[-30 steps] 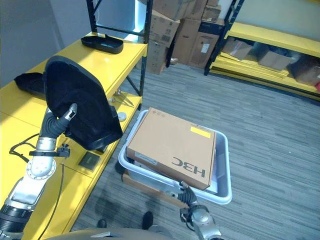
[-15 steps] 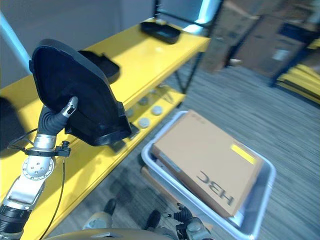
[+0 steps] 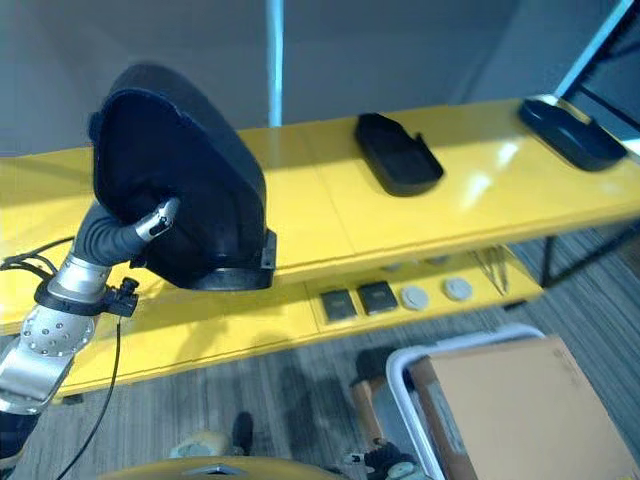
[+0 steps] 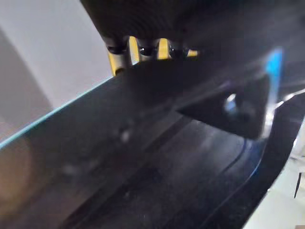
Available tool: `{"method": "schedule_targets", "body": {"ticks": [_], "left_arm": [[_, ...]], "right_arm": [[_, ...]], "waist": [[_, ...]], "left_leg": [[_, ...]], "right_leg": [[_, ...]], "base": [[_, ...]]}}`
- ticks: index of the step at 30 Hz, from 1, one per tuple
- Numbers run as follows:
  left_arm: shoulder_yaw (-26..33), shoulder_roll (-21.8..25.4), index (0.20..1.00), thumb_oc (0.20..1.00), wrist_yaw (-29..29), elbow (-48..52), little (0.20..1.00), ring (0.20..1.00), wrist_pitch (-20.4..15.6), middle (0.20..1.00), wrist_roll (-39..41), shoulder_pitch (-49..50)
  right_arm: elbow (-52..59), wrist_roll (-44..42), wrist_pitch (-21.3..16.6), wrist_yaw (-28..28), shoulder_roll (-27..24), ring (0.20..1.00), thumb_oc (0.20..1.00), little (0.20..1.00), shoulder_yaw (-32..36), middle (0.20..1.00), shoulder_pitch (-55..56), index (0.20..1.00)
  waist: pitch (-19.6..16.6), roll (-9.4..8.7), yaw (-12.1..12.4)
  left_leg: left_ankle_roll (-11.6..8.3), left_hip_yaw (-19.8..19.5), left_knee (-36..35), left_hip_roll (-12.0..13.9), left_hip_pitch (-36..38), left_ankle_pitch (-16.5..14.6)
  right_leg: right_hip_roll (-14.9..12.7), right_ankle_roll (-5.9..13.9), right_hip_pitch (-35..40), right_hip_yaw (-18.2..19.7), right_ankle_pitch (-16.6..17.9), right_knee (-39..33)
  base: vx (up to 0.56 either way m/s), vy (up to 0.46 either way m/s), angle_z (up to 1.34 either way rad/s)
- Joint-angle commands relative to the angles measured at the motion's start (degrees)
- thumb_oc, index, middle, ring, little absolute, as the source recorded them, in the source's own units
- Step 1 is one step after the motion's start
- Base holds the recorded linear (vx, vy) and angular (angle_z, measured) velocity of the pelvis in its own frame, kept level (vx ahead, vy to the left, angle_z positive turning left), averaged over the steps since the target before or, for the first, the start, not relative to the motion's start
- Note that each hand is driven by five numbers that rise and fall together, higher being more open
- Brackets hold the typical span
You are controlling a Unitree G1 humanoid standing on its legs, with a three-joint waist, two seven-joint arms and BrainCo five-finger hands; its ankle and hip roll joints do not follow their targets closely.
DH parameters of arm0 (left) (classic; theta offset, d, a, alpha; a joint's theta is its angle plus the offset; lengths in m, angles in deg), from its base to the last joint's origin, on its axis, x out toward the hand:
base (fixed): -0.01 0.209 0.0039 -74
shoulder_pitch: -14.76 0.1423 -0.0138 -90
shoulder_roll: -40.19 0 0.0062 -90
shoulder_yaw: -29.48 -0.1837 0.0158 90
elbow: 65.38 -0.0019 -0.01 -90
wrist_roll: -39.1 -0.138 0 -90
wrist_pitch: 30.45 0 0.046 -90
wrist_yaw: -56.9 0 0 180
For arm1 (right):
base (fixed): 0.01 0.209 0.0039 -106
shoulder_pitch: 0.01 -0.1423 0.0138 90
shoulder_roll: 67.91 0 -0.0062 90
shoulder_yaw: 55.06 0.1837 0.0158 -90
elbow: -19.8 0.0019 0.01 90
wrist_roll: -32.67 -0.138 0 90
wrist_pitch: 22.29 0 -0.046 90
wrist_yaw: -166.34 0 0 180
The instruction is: Move parts from the plastic box to the shelf.
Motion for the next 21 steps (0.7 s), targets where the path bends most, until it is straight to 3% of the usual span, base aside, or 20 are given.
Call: {"method": "schedule_targets", "body": {"ticks": [1,4,5,6,7,8,9,11,12,13,14,19,21], "left_arm": [[1.9,0.1,0.200,0.200,-0.2,1.7,0.200,0.200,-2.0,0.200,0.8,0.9],[2.9,0.0,0.200,0.200,-0.5,1.4,0.200,0.200,-1.8,0.200,1.2,1.3],[3.4,-0.2,0.200,0.200,-1.3,1.3,0.200,0.200,-1.8,0.200,1.2,1.9],[3.1,-0.4,0.200,0.200,-1.5,1.1,0.200,0.200,-1.8,0.200,0.9,1.5],[3.1,-0.5,0.200,0.200,-1.6,1.0,0.200,0.200,-1.8,0.200,0.9,1.4],[2.3,-0.5,0.200,0.200,-1.8,0.4,0.200,0.200,-1.9,0.200,0.7,0.8],[1.0,-0.3,0.200,0.200,-1.7,-0.4,0.200,0.200,-1.9,0.200,0.4,-0.6],[-2.2,0.4,0.200,0.200,-0.6,-2.9,0.200,0.200,-2.4,0.200,0.9,-5.0],[-2.2,0.5,0.200,0.200,-0.6,-2.9,0.200,0.200,-2.4,0.200,0.9,-5.0],[-2.6,0.8,0.200,0.200,0.2,-3.3,0.200,0.200,-2.5,0.200,1.7,-5.4],[-2.3,1.0,0.200,0.200,0.6,-3.4,0.200,0.200,-2.6,0.200,2.5,-5.4],[2.7,0.7,0.200,0.200,0.5,-1.5,0.200,0.200,-2.5,0.200,5.8,-0.8],[4.4,0.3,0.200,0.200,0.3,-1.0,0.200,0.200,-2.3,0.200,6.8,0.5]], "right_arm": [[1.7,3.5,-0.1,-0.3,1.7,1.000,1.000,1.000,-4.2,1.000,-2.3,1.000],[2.7,7.2,-0.4,-0.8,2.0,1.000,1.000,1.000,-6.8,1.000,-2.4,1.000],[3.7,8.9,0.1,-0.9,1.7,1.000,1.000,1.000,-6.7,1.000,-2.8,1.000],[4.3,8.5,0.0,-0.6,1.7,1.000,1.000,1.000,-5.8,1.000,-2.7,1.000],[4.3,8.4,0.0,-0.6,1.7,1.000,1.000,1.000,-5.7,1.000,-2.8,1.000],[4.7,7.9,-0.1,-0.4,1.8,1.000,1.000,1.000,-5.4,1.000,-2.7,1.000],[5.5,7.7,-0.3,-0.4,1.8,1.000,1.000,1.000,-5.8,1.000,-2.4,1.000],[7.0,7.5,-0.8,-0.5,1.1,1.000,1.000,1.000,-7.2,1.000,-0.7,1.000],[7.0,7.5,-0.8,-0.5,1.1,1.000,1.000,1.000,-7.2,1.000,-0.7,1.000],[7.3,8.3,-1.0,-0.9,0.7,1.000,1.000,1.000,-8.8,1.000,0.3,1.000],[7.2,10.2,-0.9,-1.4,0.7,1.000,1.000,1.000,-10.5,1.000,0.8,1.000],[6.5,13.1,-0.5,-1.9,0.5,1.000,1.000,1.000,-11.6,1.000,1.7,1.000],[6.3,12.7,-0.3,-1.7,0.2,1.000,1.000,1.000,-11.3,1.000,1.1,1.000]], "waist": [[-1.2,-0.69,0.1],[-0.7,-0.05,-0.5],[1.0,1.04,-2.2],[1.7,1.15,-3.7],[1.8,1.10,-3.7],[2.1,1.11,-4.6],[2.5,0.77,-5.9],[2.5,-0.11,-8.5],[2.4,-0.14,-8.5],[2.2,-0.82,-8.7],[1.9,-1.32,-8.9],[1.6,-1.93,-7.2],[2.8,-1.97,-6.5]], "left_leg": [[-2.45,-1.5,1.0,1.2,3.8,-10.0],[-0.53,-2.0,-0.8,0.5,5.9,-10.2],[1.65,-2.8,-2.3,-0.6,8.9,-11.3],[2.23,-3.8,-2.3,-0.8,9.1,-11.3],[2.41,-3.8,-2.3,-1.1,9.0,-11.3],[2.47,-4.5,-2.4,-0.9,8.8,-11.2],[2.30,-5.2,-2.1,-1.0,7.6,-9.7],[1.40,-10.5,-1.7,-1.5,5.7,-8.6],[1.38,-10.4,-1.6,-1.5,5.5,-8.3],[1.50,-13.0,-1.5,-2.2,4.5,-8.5],[1.36,-14.2,-1.1,-2.4,3.7,-8.3],[-0.04,-15.8,2.3,-2.2,1.8,-9.2],[-1.37,-15.9,8.1,-3.2,-1.0,-10.6]], "right_leg": [[5.8,-2.59,1.3,1.6,-2.6,-6.2],[2.6,-1.12,-0.9,2.3,-3.0,1.4],[-3.9,5.03,-4.9,4.3,3.6,12.0],[-5.4,7.20,-6.7,8.4,5.1,15.0],[-5.8,7.40,-7.1,8.7,5.1,15.7],[-5.3,7.10,-8.8,13.8,4.0,16.4],[-3.1,4.77,-9.9,18.8,2.7,13.9],[6.1,2.11,-9.4,35.9,-2.4,5.1],[6.2,2.03,-9.5,35.9,-2.0,4.7],[8.0,1.26,-7.7,39.2,-2.9,1.9],[8.8,0.58,-6.6,39.7,-2.7,-0.3],[10.0,-0.97,-3.7,38.0,-0.9,-6.2],[9.7,-1.48,-2.6,36.6,-1.1,-7.3]], "base": [[-0.03,0.183,-0.28],[0.03,0.215,-0.16],[0.02,0.348,-0.12],[-0.01,0.284,-0.01],[-0.08,0.058,0.33],[-0.17,-0.023,0.63],[-0.19,-0.116,0.62],[-0.09,-0.137,0.74],[0.03,-0.089,1.24],[0.02,-0.101,1.50],[0.08,-0.160,1.49],[0.09,-0.139,0.82],[0.00,-0.067,0.27]]}}
